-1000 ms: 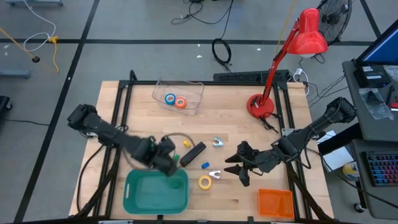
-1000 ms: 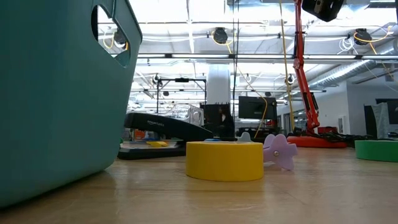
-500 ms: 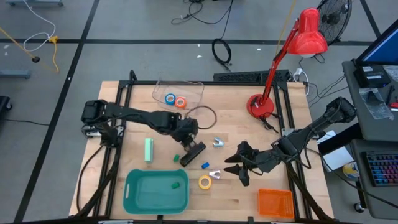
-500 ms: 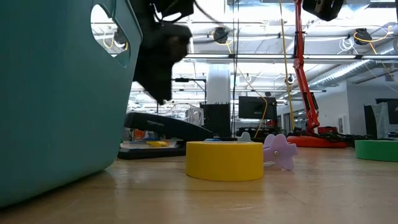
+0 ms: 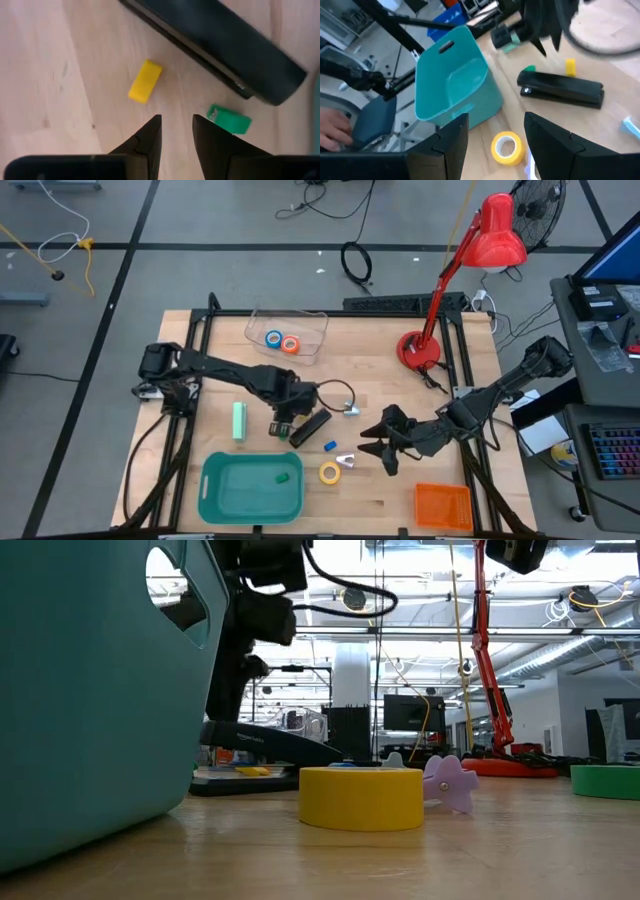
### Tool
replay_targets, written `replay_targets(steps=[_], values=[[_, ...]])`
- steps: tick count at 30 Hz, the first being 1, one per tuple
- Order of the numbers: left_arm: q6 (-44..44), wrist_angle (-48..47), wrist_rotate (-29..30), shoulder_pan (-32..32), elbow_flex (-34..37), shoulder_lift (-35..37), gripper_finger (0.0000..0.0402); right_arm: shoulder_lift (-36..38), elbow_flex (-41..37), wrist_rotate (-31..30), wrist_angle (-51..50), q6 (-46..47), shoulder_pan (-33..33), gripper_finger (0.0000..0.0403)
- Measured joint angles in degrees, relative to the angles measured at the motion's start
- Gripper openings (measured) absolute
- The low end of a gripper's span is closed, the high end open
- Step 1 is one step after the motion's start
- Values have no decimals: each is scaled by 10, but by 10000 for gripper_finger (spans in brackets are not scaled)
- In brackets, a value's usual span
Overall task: Pick and place Stapler, Stapler remover, tape
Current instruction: Put the small yellow stapler into the green bin
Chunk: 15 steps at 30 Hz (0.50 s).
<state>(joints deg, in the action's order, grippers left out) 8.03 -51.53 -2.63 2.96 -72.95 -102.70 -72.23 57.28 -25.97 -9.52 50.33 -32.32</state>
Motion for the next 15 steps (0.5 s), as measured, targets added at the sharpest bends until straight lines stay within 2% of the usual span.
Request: replay_targets(steps=[6, 9, 15], values=[[46, 9, 75, 11, 0, -29, 187, 0, 0, -29, 3, 2, 0, 185], [52, 32, 136, 16, 0, -28, 225, 0, 0, -40, 7, 5, 0, 185], [70, 58, 110, 14, 0, -23, 267, 0, 0, -43, 7, 11, 0, 185]])
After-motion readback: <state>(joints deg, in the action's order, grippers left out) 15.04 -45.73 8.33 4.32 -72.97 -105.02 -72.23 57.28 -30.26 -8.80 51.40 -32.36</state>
